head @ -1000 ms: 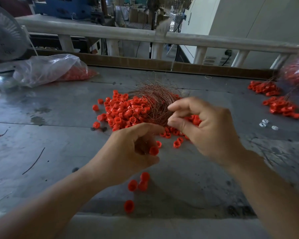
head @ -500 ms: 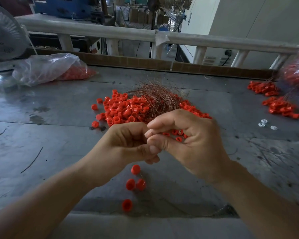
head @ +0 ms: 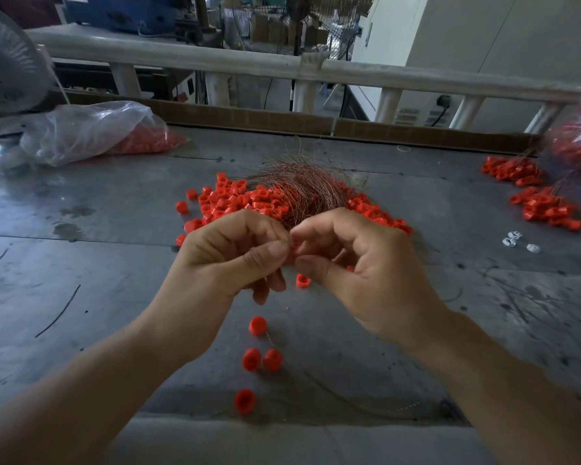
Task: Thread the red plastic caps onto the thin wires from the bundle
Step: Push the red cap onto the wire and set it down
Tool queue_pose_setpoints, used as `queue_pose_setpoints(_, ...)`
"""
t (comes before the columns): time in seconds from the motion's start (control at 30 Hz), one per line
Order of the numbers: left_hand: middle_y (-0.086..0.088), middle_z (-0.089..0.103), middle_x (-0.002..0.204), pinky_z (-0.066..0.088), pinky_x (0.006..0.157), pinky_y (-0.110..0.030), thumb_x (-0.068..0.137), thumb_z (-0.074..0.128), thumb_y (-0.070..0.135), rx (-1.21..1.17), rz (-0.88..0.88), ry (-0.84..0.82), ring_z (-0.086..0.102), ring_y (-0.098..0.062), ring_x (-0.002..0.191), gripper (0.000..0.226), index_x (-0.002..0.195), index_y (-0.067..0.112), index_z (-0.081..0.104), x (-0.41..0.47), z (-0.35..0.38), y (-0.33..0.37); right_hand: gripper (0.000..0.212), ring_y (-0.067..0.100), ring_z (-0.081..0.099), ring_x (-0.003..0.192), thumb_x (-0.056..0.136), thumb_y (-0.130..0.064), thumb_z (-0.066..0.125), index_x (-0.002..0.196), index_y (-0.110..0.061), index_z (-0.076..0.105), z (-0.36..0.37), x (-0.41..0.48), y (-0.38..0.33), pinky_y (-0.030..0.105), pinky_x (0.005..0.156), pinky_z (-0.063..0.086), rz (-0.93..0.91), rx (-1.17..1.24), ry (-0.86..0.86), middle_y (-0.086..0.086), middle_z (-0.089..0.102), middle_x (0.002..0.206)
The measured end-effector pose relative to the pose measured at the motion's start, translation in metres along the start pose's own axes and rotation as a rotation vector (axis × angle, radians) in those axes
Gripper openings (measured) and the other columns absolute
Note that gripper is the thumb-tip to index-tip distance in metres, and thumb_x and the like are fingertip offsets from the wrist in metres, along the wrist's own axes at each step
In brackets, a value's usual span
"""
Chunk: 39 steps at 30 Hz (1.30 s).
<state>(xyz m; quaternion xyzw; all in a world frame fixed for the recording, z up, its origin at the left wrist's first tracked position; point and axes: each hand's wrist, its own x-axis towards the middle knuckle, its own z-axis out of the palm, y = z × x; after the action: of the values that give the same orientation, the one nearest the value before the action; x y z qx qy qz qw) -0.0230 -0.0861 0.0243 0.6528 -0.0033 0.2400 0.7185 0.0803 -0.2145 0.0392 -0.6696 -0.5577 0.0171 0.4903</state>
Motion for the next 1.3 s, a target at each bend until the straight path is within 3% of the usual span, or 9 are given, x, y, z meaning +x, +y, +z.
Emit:
queue_pose_setpoints(0.1, 0.000, 0.062, 0.062, 0.043, 0.043, -0.020, 0.064, 0.068, 0.010, 0.030, -0.027, 0.053, 0.056, -0.011, 0.049, 0.009, 0.066, 0.019, 0.068, 0.001, -0.001, -0.002, 0.013, -0.005, 0.053, 0.075, 0.078, -0.008, 0.061, 0.089, -0.008, 0.068, -0.002, 0.001, 0.000, 0.004, 0.066, 0.038, -0.043, -0.139, 0.009, -0.018, 0.054, 0.078)
queue_pose_setpoints(0.23, -0.003, 0.064, 0.068, 0.050, 0.050, -0.021, 0.052, 0.079, 0.000, 0.058, -0.058, 0.095, 0.060, -0.013, 0.056, 0.030, 0.073, 0.016, 0.065, 0.002, -0.002, -0.004, 0.011, -0.006, 0.051, 0.069, 0.080, -0.010, 0.056, 0.083, -0.015, 0.065, -0.012, 0.003, 0.001, 0.005, 0.063, 0.037, 0.005, -0.171, 0.025, -0.017, 0.048, 0.073)
queue_pose_setpoints(0.4, 0.001, 0.067, 0.068, 0.051, 0.059, -0.015, 0.046, 0.071, 0.010, 0.121, -0.082, 0.113, 0.063, -0.008, 0.063, 0.023, 0.067, 0.020, 0.071, 0.002, -0.002, -0.003, 0.007, 0.003, 0.052, 0.068, 0.077, -0.019, 0.060, 0.074, -0.025, 0.059, -0.021, 0.004, -0.001, 0.009, 0.062, 0.039, 0.024, -0.142, 0.076, -0.010, 0.055, 0.071)
queue_pose_setpoints(0.77, 0.001, 0.069, 0.070, 0.052, 0.059, -0.015, 0.048, 0.070, 0.006, 0.117, -0.077, 0.106, 0.064, -0.007, 0.064, 0.026, 0.069, 0.021, 0.073, 0.001, 0.000, 0.000, 0.004, 0.003, 0.053, 0.060, 0.075, -0.017, 0.064, 0.073, -0.016, 0.067, -0.013, 0.003, 0.001, 0.010, 0.057, 0.039, 0.010, -0.147, 0.023, -0.012, 0.052, 0.070)
queue_pose_setpoints(1.0, -0.003, 0.072, 0.076, 0.052, 0.064, -0.016, 0.057, 0.066, 0.011, 0.131, -0.088, 0.043, 0.068, -0.012, 0.069, 0.029, 0.082, 0.024, 0.073, 0.000, 0.001, 0.000, 0.004, 0.007, 0.053, 0.057, 0.074, -0.018, 0.064, 0.072, -0.017, 0.067, -0.013, 0.002, 0.001, 0.012, 0.055, 0.040, 0.029, -0.156, 0.025, -0.008, 0.054, 0.069)
queue_pose_setpoints(1.17, -0.003, 0.070, 0.078, 0.052, 0.063, -0.018, 0.058, 0.067, 0.010, 0.135, -0.069, 0.035, 0.067, -0.013, 0.071, 0.025, 0.084, 0.009, 0.066, 0.000, 0.002, 0.000, 0.005, 0.006, 0.052, 0.058, 0.074, -0.017, 0.064, 0.071, -0.017, 0.067, -0.013, 0.001, 0.001, 0.012, 0.055, 0.040, 0.036, -0.177, 0.031, -0.009, 0.053, 0.068)
queue_pose_setpoints(1.3, -0.004, 0.072, 0.077, 0.053, 0.063, -0.018, 0.059, 0.065, 0.004, 0.088, -0.072, 0.034, 0.068, -0.013, 0.072, 0.025, 0.082, 0.013, 0.070, 0.001, 0.002, 0.000, 0.006, 0.003, 0.050, 0.062, 0.073, -0.016, 0.065, 0.068, -0.018, 0.066, -0.013, 0.001, 0.001, 0.009, 0.055, 0.037, 0.041, -0.210, 0.023, -0.014, 0.050, 0.066)
